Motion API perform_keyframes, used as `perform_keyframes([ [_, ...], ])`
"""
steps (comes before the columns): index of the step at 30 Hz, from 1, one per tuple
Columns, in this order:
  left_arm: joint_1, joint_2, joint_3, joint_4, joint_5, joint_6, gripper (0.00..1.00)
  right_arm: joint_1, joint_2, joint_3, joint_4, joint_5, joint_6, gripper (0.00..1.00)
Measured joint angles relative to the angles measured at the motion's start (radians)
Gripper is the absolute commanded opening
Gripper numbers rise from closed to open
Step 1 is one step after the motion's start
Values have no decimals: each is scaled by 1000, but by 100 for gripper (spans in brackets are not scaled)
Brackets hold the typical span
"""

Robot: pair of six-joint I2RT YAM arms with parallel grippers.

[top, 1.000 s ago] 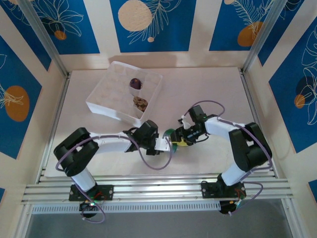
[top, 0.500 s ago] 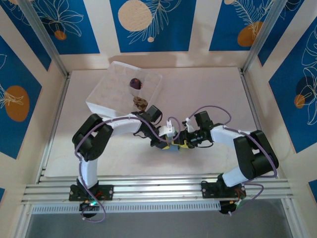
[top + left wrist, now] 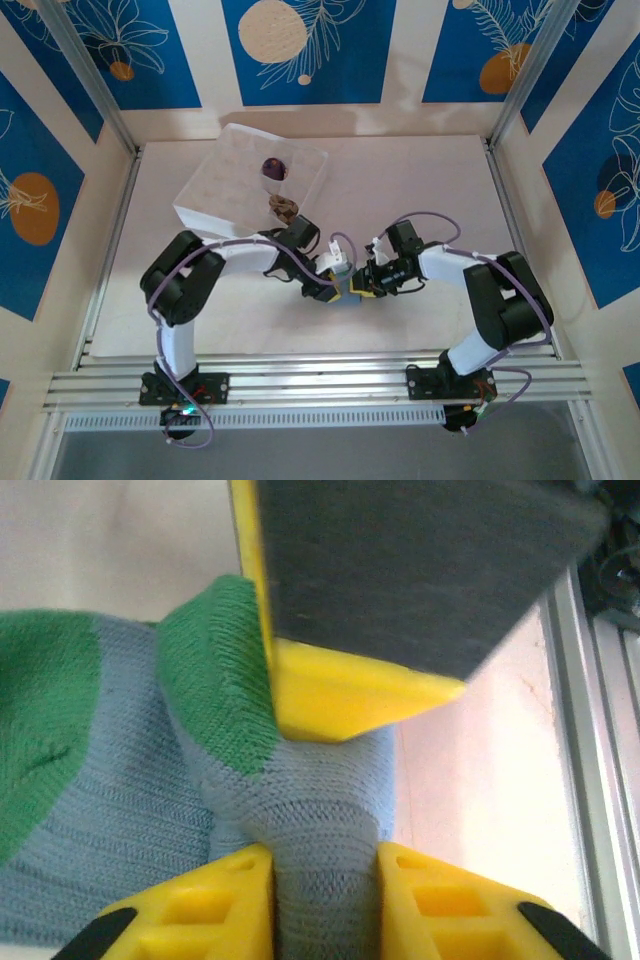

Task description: Roll the socks

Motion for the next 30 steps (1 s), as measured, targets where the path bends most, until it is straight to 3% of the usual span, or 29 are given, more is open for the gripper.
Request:
perform_keyframes([
  [10,-11,-317,-336,316,-146,111,46,7,42,45,-77,25,5,18],
  [14,-86,-384,-409,419,-284,220,50,10,47,60,-100,37,5,18],
  [20,-220,-385,-441,512,-496,393,52,24,64,93,-140,51,4,18],
  [27,-289,-275,-415,546,-656,493,54,37,70,111,-164,69,4,19],
  [30,-306,-231,-395,570,-716,510,44,39,72,115,-171,74,4,20],
])
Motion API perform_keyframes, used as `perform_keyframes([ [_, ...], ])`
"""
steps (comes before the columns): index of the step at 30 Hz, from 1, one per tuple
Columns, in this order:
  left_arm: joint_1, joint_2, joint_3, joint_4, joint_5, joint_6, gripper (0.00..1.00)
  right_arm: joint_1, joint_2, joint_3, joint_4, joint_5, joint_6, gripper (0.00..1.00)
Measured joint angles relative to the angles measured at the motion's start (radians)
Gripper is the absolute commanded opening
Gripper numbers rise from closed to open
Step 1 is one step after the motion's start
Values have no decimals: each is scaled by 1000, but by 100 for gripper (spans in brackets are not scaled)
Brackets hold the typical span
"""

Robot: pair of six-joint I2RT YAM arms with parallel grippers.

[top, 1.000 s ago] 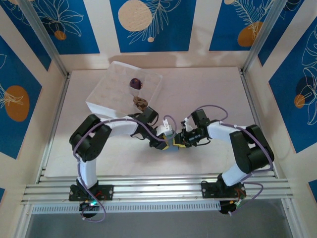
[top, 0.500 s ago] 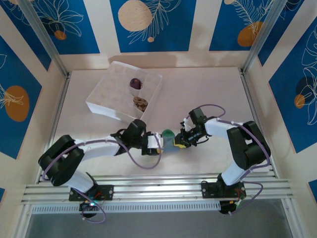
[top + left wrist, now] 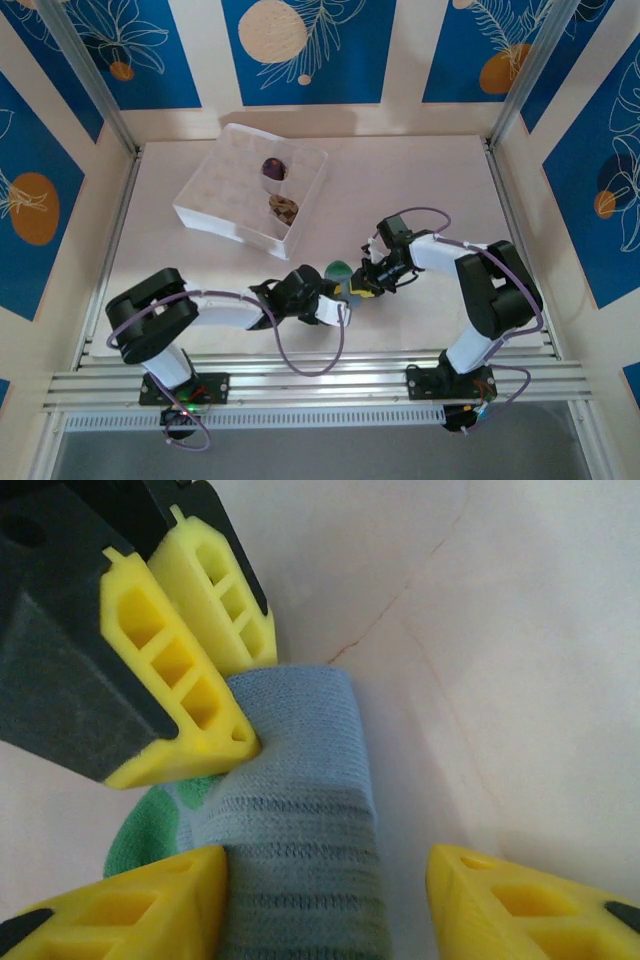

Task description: Roll the socks

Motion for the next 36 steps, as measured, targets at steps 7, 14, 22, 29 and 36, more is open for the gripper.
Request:
perform_keyframes([
  [7,-3,26,46,-31,-43,-14,0,-2,-5,1,-14,40,-8,43],
  [14,95,24,54,-54,172,-152,0,-32,-161,-48,-19,70,-37,53],
  [22,258,57,90,-116,614,-392,0,-70,-305,-49,39,56,-79,54],
  [29,322,156,182,-185,798,-554,0,-37,-214,-38,125,-14,-108,55],
  [36,340,204,264,-293,810,-634,6,21,-156,-38,156,-36,-126,55],
])
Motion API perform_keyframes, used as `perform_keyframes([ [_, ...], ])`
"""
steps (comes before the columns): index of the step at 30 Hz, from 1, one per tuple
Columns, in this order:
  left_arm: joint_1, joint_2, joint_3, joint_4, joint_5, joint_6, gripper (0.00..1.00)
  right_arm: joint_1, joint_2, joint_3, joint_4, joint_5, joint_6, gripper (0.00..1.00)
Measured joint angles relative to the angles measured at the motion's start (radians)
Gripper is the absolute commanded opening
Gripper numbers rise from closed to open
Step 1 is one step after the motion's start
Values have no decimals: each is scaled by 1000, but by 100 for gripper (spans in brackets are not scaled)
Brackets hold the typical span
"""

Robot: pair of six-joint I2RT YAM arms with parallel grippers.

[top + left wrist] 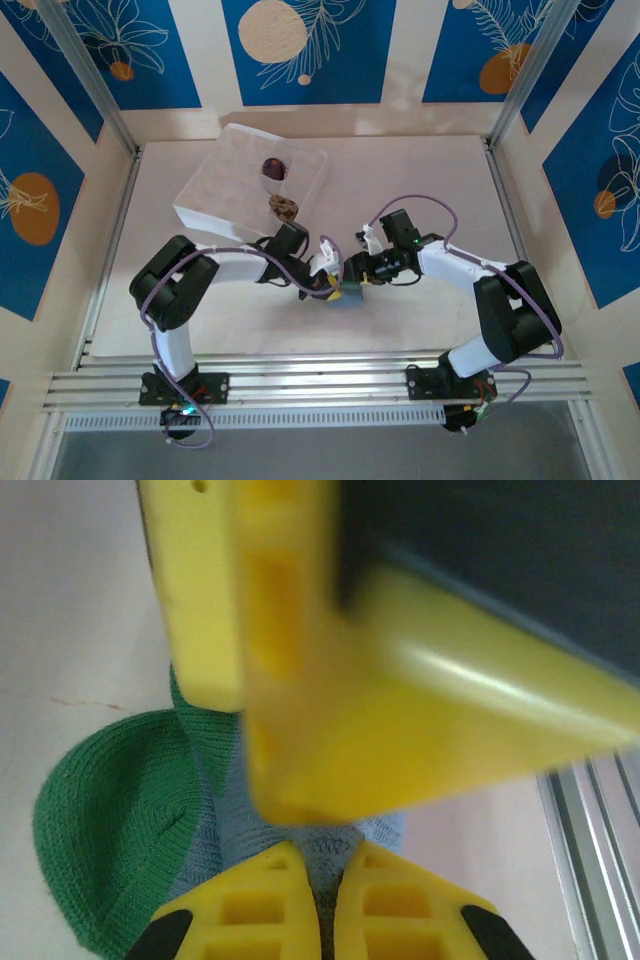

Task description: Roll the socks

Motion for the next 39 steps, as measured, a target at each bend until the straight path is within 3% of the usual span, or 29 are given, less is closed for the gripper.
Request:
perform_keyframes([
  [5,11,19,13,-12,-5,-61,20,13,0,-9,6,15,-7,55],
  [12,18,31,24,-13,-19,-131,23,21,25,-16,-2,74,-3,51],
  [22,23,22,13,3,-47,-131,26,29,159,73,-60,133,31,35],
  [33,23,-173,-182,147,-114,3,37,58,219,132,-116,135,43,30],
  [39,-8,-322,-327,299,-196,138,50,68,225,144,-134,146,43,30],
])
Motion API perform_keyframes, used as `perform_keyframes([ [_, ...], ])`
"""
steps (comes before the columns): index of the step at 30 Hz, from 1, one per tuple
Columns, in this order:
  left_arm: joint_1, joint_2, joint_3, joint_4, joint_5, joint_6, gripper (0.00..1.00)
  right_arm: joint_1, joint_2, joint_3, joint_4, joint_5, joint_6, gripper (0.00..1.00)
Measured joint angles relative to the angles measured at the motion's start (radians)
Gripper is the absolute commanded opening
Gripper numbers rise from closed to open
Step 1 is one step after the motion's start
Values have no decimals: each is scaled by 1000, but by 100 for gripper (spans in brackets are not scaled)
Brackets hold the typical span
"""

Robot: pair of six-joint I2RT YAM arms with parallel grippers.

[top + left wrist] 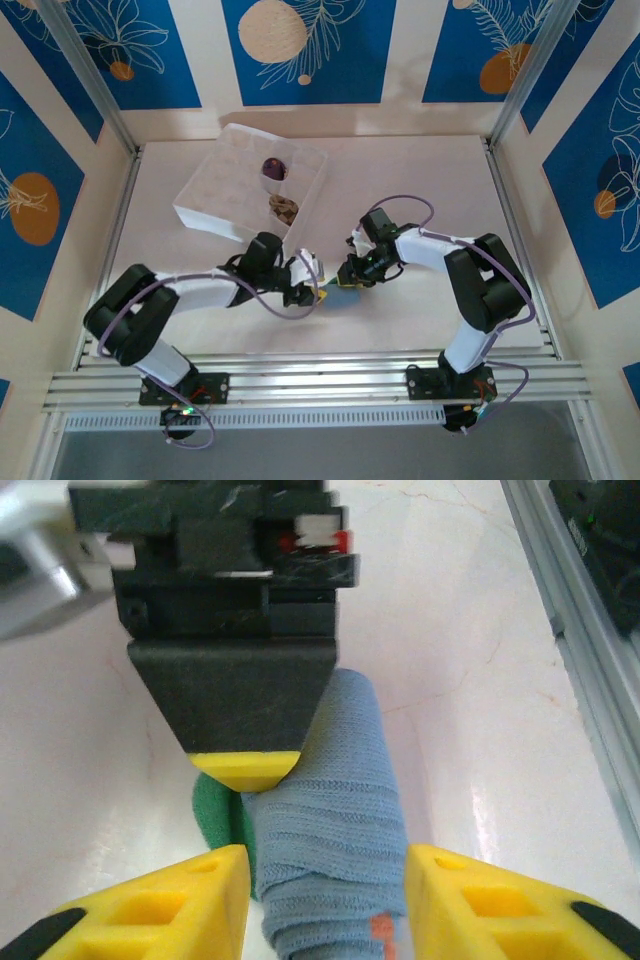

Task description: Roll the socks

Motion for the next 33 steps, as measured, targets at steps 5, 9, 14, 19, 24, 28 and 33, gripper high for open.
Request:
perform_keyframes([
  [5,-124,-62,-58,42,-168,181,56,5,4,8,-11,5,0,30],
  [9,-197,-40,-61,48,-277,286,57,5,10,15,-18,8,0,29],
  [14,-235,60,-61,90,-377,367,58,6,15,20,-22,8,-1,29],
  [19,-238,121,-46,171,-435,400,34,6,14,19,-18,8,-8,37],
  [24,-240,133,-24,174,-449,386,12,5,-35,1,-17,24,-44,52],
  [28,-232,133,12,112,-426,357,11,-11,-102,-22,-37,31,-76,56],
  [33,-185,132,77,-18,-339,306,13,-48,-211,-22,-102,57,-138,57],
])
